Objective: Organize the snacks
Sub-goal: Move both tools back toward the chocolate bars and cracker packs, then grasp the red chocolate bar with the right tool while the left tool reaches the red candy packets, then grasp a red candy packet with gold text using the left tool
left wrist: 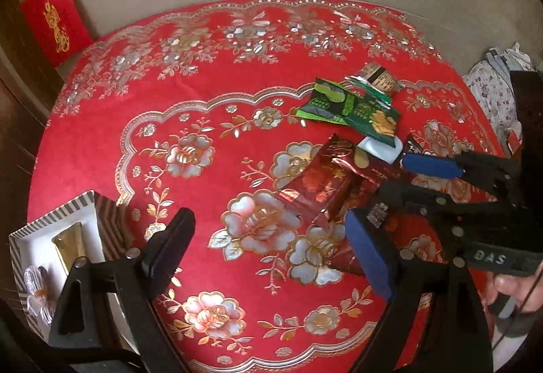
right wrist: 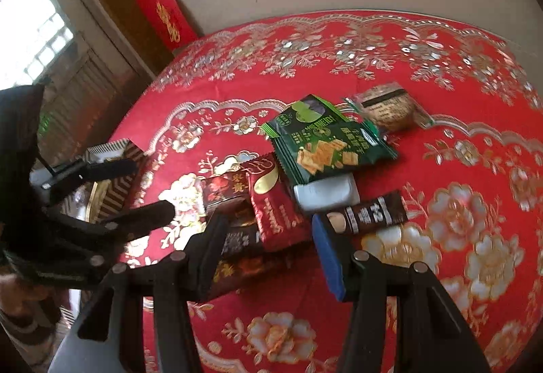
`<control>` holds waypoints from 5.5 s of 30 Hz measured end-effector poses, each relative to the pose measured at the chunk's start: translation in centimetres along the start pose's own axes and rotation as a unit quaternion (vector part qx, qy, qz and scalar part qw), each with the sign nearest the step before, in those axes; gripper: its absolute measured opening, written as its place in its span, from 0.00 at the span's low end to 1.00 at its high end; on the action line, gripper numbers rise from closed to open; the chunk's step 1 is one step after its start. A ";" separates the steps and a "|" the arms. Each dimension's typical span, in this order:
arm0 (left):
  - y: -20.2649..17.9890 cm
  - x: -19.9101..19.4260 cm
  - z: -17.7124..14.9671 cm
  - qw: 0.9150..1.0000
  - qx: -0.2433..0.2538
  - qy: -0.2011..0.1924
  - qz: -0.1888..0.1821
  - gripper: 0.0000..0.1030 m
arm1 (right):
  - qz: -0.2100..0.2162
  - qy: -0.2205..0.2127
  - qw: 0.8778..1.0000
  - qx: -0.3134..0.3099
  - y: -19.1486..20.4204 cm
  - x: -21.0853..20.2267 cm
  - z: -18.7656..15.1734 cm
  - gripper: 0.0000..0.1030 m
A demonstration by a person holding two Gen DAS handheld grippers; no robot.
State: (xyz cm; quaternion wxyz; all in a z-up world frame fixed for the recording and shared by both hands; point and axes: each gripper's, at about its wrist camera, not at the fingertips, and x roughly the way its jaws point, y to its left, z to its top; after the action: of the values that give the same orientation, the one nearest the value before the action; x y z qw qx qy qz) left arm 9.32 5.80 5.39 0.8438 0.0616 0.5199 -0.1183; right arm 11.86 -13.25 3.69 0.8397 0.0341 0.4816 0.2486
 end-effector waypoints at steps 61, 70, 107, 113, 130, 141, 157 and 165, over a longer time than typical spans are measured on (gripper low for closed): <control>-3.4 5.0 1.2 0.990 0.106 0.057 -0.068 0.57 | -0.031 -0.017 0.999 -0.002 -3.4 -2.7 -3.6 0.21; -3.1 3.5 0.4 0.993 0.087 0.029 -0.068 0.57 | -0.023 -0.031 0.999 0.009 -2.4 -3.5 -4.3 0.21; -2.7 -0.2 -3.3 0.997 0.065 -0.014 -0.042 0.57 | -0.082 0.038 0.995 -0.053 0.4 -1.9 -5.5 0.21; -2.4 0.8 -4.4 0.996 0.081 0.005 -0.038 0.57 | -0.074 0.053 0.994 -0.059 0.6 -1.3 -6.3 0.43; -4.4 1.7 -4.5 0.985 0.169 0.029 -0.013 0.75 | -0.110 0.049 0.989 -0.090 1.9 -1.3 -7.0 0.42; -4.2 3.0 -4.3 0.986 0.161 0.042 -0.030 0.57 | -0.132 0.022 0.986 -0.098 2.2 -1.6 -7.8 0.25; -3.0 -2.8 -8.2 0.992 0.116 -0.033 -0.028 0.54 | -0.086 -0.013 0.992 -0.089 5.8 -3.6 -9.1 0.25; -2.1 -5.3 -10.9 0.992 0.100 -0.072 -0.024 0.53 | -0.065 -0.026 0.993 -0.097 8.1 -4.3 -9.9 0.25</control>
State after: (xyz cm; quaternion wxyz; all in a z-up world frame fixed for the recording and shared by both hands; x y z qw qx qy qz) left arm -2.94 6.93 5.23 0.8653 0.1248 0.4450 -0.1941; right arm -1.16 -9.87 4.23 0.8657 -0.0727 0.4344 0.2380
